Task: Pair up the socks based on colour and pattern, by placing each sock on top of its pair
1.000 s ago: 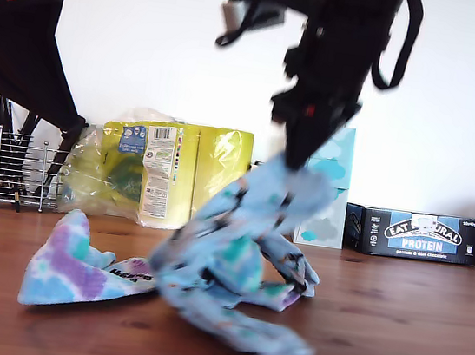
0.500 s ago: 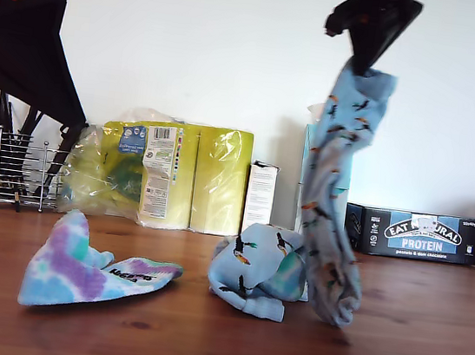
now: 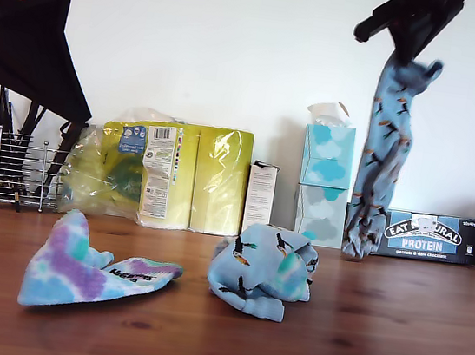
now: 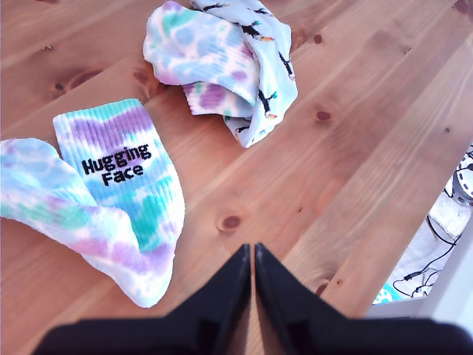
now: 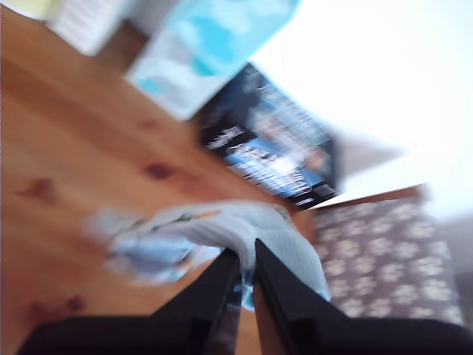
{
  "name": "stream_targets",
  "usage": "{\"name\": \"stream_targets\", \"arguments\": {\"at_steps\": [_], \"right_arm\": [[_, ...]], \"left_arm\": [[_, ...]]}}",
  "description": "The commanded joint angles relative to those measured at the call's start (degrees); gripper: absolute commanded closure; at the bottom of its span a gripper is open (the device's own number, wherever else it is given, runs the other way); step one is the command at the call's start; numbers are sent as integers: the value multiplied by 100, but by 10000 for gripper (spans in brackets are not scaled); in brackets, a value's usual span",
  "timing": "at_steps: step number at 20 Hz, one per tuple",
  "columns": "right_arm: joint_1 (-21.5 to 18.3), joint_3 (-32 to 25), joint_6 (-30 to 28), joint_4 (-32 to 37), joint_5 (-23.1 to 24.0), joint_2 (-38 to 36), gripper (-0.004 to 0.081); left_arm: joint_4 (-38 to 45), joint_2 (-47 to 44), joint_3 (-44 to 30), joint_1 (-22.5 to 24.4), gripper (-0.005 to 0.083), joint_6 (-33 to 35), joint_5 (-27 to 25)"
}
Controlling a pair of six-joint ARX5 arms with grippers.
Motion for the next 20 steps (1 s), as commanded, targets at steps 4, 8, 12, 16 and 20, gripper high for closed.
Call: {"name": "stream_targets", "arguments": {"at_steps": [4,8,12,16,20], "right_arm": [[24,-459,1764,-1923,-1344,59,783],[48,-1497,2363,-2304,-2159,59,783],[509,-2247,2669,-2153,-2959,59,783],[1314,-2396,3097,-2009,-3482,59,783],[1932,-2406,3289,-2173,-3480,61,783]], "left_arm": [[-13,-9,-98,-9,797,39,7],[4,-9,-98,-9,797,46,7],[7,-9,-98,-9,797,48,7],[28,-9,-98,-9,797,46,7],[9,-9,-98,-9,797,44,7]]}}
